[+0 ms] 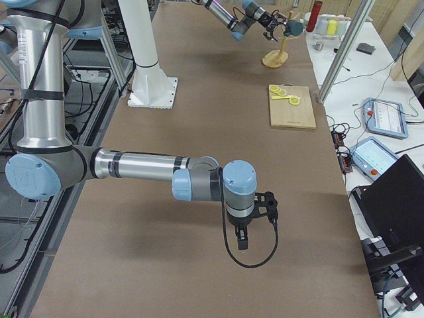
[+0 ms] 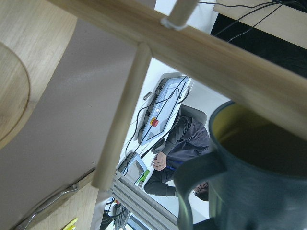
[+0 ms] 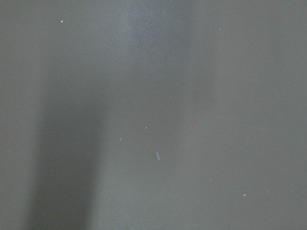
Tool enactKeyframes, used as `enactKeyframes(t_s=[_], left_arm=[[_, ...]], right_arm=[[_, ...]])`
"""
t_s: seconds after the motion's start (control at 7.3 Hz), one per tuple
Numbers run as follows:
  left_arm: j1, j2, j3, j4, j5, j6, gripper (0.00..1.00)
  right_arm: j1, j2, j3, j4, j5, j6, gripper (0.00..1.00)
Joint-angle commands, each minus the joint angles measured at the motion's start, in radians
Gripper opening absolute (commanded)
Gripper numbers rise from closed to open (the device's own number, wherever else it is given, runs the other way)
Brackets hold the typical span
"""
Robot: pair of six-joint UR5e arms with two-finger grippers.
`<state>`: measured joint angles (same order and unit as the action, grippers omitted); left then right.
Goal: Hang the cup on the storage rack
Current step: 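Open the left gripper to release the mug handle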
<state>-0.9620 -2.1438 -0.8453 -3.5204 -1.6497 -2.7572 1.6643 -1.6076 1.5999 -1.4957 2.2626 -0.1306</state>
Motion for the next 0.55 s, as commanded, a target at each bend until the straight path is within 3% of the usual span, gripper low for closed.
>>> enactKeyframes(t_s=[0.0, 0.41], left_arm=[[0.0, 0.027, -0.018, -0.057, -0.013, 0.001, 0.99], [0.002, 0.097, -0.13, -0.069, -0.027, -0.001, 0.99]], right_arm=[[0.0, 0.0, 0.0, 0.0, 0.0, 0.0, 1.0], [0.0, 0.0, 0.0, 0.0, 0.0, 0.002, 1.0]])
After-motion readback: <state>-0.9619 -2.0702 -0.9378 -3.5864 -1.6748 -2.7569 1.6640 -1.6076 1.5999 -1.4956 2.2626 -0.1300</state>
